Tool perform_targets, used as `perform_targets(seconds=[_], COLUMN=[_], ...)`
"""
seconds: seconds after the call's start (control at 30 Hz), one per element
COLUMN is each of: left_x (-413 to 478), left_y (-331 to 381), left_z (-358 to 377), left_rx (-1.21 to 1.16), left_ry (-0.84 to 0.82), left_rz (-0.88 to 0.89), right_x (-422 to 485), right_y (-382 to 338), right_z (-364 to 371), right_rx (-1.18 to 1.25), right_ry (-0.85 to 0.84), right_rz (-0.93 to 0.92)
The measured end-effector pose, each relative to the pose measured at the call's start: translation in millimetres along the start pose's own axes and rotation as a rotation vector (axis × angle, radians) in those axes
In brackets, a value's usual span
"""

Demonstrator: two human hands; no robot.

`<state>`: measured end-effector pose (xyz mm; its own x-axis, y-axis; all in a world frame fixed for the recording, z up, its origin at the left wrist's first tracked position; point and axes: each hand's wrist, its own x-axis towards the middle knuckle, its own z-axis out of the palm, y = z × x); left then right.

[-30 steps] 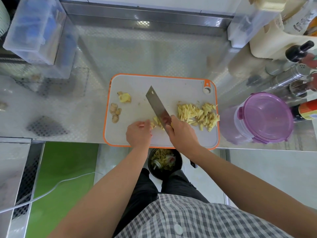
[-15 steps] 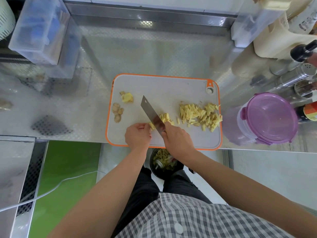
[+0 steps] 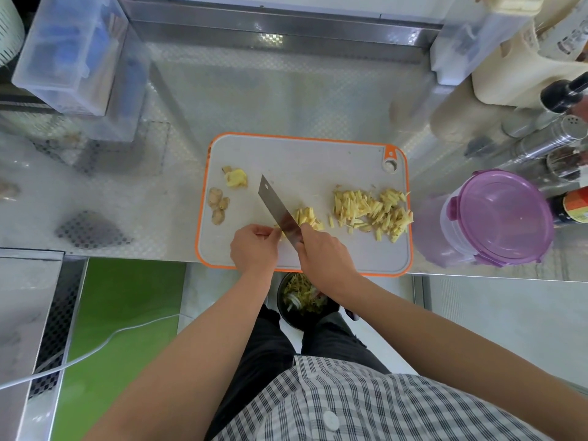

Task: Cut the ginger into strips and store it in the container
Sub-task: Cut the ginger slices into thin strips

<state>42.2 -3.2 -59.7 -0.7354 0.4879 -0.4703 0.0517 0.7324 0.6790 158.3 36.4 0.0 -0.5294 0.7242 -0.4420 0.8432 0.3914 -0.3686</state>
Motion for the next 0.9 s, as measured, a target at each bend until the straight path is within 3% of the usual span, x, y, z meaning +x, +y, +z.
perform_targets(seconds=[0.33, 0.57, 0.9], left_x=[-0.4, 0.4, -6.0], left_y=[2.4, -2.0, -3.0], left_z=[0.0, -11.2, -17.0], left_rx=[0.004, 0.004, -0.018], left_ry=[-0.025, -0.028, 0.018], left_rz=[-0.002, 0.048, 0.144], right_x=[13.6, 22.6, 2.3], right_y=[-9.7, -4.9, -0.3], right_z=[3.8, -2.7, 8.0], right_rx=[0.020, 0.148, 0.133], right_ry=[-0.022, 0.085, 0.031], right_rz=[0.036, 0.043, -0.006])
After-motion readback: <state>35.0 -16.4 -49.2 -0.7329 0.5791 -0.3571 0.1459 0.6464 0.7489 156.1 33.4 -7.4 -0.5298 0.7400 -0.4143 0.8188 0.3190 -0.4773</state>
